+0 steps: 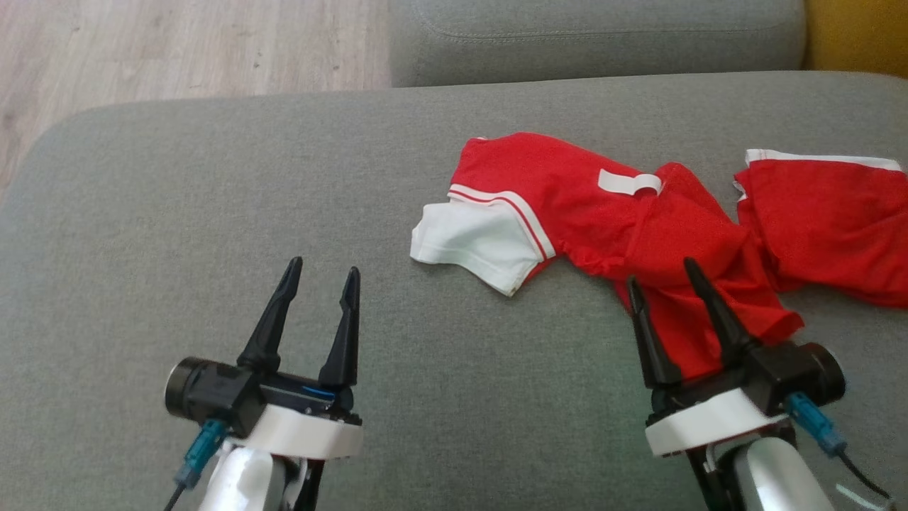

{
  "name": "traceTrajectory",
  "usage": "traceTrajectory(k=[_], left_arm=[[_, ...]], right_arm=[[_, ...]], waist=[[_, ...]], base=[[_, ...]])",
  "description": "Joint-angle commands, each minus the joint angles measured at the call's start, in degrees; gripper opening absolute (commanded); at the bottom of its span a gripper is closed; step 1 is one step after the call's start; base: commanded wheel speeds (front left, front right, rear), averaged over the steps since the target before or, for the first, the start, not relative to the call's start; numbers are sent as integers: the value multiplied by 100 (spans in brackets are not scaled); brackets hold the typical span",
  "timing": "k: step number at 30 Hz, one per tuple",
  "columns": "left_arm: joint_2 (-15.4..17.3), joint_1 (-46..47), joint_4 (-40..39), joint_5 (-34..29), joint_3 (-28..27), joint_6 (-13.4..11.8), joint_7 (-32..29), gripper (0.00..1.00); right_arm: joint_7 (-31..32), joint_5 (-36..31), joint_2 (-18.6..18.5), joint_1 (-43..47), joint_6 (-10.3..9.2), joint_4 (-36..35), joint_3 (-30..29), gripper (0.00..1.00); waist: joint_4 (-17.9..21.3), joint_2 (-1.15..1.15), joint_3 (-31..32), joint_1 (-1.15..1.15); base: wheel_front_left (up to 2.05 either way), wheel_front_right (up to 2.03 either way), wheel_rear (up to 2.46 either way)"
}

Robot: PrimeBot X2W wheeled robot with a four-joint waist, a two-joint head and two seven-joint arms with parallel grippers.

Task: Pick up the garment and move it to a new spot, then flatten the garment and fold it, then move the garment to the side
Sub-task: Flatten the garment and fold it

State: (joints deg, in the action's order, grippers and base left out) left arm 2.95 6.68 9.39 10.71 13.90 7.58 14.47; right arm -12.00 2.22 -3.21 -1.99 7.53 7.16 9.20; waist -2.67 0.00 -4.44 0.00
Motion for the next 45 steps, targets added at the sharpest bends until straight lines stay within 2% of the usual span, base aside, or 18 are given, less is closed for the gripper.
traceTrajectory(k=[1, 9, 15, 21, 27, 37, 38, 39, 45], left_arm=[[16, 240, -186, 33, -131, -9, 52, 100], [8, 273, -149, 69, -51, -9, 52, 100], [2, 449, -106, 113, 137, -9, 52, 100], [-4, 599, -69, 209, 292, -9, 52, 100], [-6, 765, -68, 381, 532, -9, 52, 100], [-7, 947, -133, 621, 796, -113, 52, 100], [-7, 956, -131, 626, 803, -120, 52, 100], [-7, 966, -125, 629, 806, -126, 52, 100], [-7, 993, -81, 597, 728, -150, 52, 100]], right_arm=[[-67, 48, 23, -158, -4, -181, 142, 100], [-161, -24, 32, -475, -4, 15, 289, 100], [236, -300, -60, -1088, -4, 321, 764, 100], [824, -276, -329, -1964, -4, 1238, 1574, 100], [978, -401, -611, -2979, -4, 2374, 2259, 100], [1187, -592, -529, -3915, -4, 4159, 2777, 100], [1182, -561, -503, -3960, -4, 4288, 2795, 82], [1155, -534, -477, -4006, -4, 4395, 2809, 0], [413, -365, -261, -4233, -4, 4549, 2697, 0]], waist=[[-20, 0, -7, 0], [-258, 0, -121, 0], [-660, 0, -422, 0], [-1032, 0, -728, 0], [-1348, 0, -1031, 0], [-1658, 0, -1266, 0], [-1660, 0, -1276, 0], [-1657, 0, -1282, 0], [-1537, 0, -1208, 0]], base=[[0, 0, 0], [0, 0, 0], [0, 0, 0], [0, 0, 0], [0, 0, 0], [0, 0, 0], [0, 0, 0], [0, 0, 0], [0, 0, 0]])
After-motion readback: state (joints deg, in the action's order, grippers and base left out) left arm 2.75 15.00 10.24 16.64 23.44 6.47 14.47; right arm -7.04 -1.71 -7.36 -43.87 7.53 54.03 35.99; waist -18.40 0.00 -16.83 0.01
